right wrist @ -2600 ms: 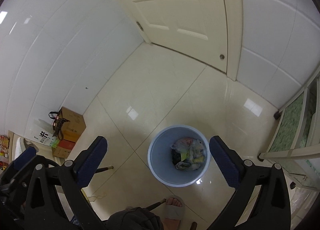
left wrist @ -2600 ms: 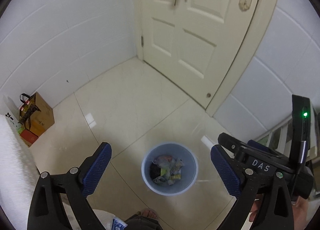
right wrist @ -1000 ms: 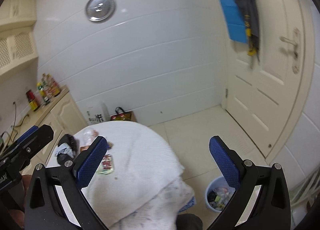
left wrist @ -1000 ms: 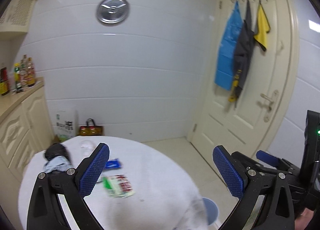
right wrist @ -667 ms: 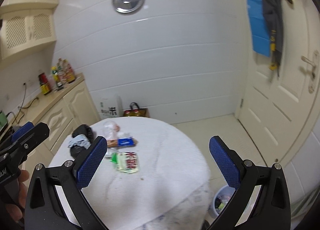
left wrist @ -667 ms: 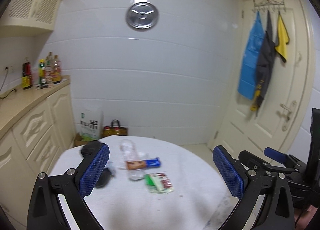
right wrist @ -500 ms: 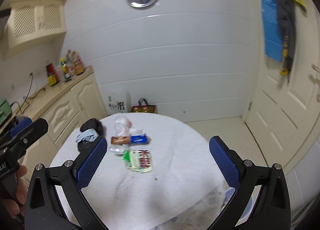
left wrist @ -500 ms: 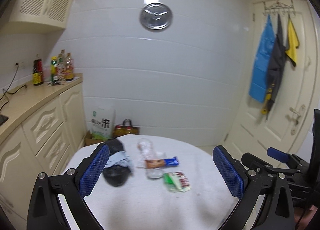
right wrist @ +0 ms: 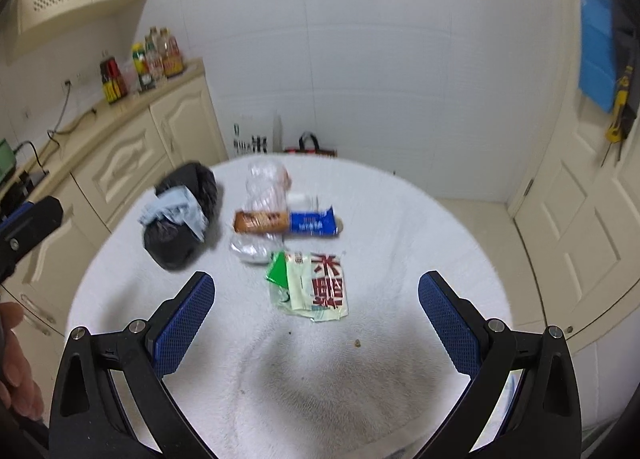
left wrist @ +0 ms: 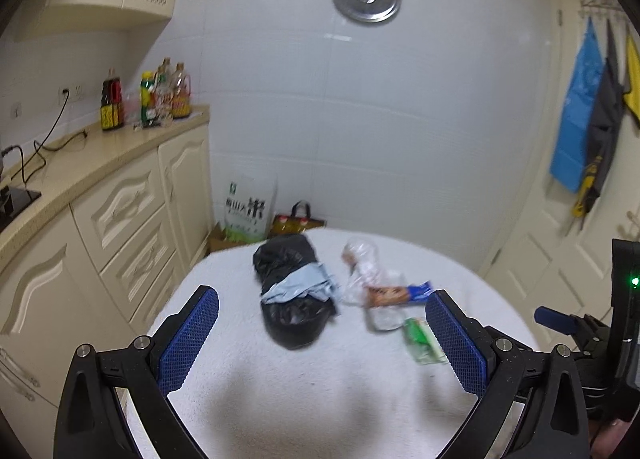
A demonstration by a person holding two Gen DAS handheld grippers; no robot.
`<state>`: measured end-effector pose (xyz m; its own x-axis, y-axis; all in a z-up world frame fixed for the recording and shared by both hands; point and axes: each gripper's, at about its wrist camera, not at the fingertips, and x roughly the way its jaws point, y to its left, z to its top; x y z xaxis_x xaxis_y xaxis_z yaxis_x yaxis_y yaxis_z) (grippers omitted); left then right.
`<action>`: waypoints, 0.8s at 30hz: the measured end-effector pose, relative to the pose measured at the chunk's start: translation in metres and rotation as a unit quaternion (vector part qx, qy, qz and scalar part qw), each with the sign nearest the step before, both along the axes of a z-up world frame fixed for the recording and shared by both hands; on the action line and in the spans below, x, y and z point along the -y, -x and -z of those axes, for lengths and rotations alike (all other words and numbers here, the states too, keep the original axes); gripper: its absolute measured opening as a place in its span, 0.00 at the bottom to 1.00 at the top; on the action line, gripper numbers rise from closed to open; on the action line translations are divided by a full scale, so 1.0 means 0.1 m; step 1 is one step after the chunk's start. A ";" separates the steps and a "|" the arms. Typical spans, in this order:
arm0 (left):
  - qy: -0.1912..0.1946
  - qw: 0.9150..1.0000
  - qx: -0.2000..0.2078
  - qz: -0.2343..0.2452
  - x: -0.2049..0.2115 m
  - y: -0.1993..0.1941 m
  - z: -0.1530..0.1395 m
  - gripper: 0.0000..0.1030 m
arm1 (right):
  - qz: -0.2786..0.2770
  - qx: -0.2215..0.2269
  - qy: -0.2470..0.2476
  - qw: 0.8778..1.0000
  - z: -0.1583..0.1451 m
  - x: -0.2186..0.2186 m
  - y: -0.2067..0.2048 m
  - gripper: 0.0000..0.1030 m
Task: Collect trash
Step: 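Grasp the black garbage bag with the left tool while the right tool grasps the green-white snack bag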
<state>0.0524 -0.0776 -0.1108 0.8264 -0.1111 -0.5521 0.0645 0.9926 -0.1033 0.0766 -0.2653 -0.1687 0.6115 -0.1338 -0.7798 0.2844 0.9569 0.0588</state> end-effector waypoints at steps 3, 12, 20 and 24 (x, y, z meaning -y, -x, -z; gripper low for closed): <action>-0.010 1.000 -0.023 -0.007 0.07 -0.30 0.12 0.99 | 0.000 -0.022 -0.010 1.000 0.23 0.05 -0.13 1.00; -0.043 0.995 -0.083 -0.031 0.39 -1.36 0.50 0.99 | -0.011 -0.071 -0.042 0.997 0.78 0.11 -0.52 1.00; -0.063 0.990 -0.119 -0.032 0.81 -2.21 0.84 0.99 | -0.018 -0.092 -0.047 0.994 1.00 0.11 -0.70 0.87; -0.062 0.988 -0.135 -0.041 0.97 -2.67 1.00 0.98 | -0.025 -0.093 -0.026 0.995 1.04 0.04 -0.72 0.75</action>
<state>0.3199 -0.1745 -0.2104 0.6510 0.0317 -0.7584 -0.0298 0.9994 0.0162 0.1488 -0.2695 -0.2726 0.4602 -0.0631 -0.8855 0.2463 0.9674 0.0591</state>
